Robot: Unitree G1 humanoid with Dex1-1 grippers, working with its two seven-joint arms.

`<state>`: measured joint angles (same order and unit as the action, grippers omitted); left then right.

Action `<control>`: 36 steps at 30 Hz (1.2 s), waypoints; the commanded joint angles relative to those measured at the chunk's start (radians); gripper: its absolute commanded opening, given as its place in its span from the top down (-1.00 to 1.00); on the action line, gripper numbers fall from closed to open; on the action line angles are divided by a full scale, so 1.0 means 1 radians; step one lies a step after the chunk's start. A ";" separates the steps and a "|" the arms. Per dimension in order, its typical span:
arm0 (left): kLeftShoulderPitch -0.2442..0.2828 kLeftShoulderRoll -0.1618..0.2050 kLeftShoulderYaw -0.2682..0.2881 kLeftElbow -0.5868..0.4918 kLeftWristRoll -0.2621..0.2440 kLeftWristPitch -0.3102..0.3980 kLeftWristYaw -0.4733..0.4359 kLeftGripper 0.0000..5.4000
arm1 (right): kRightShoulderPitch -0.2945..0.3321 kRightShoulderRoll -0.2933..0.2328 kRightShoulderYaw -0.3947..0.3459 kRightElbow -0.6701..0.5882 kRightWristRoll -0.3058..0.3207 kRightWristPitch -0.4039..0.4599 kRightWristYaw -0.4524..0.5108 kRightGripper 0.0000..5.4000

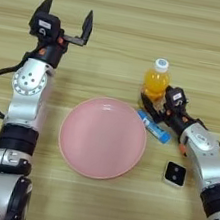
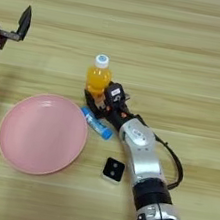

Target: Move the objects on the table

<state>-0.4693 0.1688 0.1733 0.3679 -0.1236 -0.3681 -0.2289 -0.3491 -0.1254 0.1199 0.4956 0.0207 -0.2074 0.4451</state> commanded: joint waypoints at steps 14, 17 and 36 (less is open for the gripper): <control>0.006 0.001 -0.008 0.009 -0.010 -0.013 -0.008 -1.00 | 0.010 0.027 -0.045 -0.093 0.062 -0.023 -0.012 -0.99; 0.007 0.001 -0.009 0.005 -0.011 -0.015 -0.010 -1.00 | 0.030 0.031 -0.052 -0.134 0.061 -0.035 -0.028 -0.99; 0.061 0.005 0.008 -0.029 -0.012 -0.031 0.009 -1.00 | 0.273 0.048 -0.094 -0.554 0.022 -0.306 -0.166 -0.99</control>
<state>-0.4375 0.1688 0.1746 0.3615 -0.1255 -0.4008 -0.2286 -0.0924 -0.0938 0.0605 -0.0381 0.0529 -0.4925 0.3297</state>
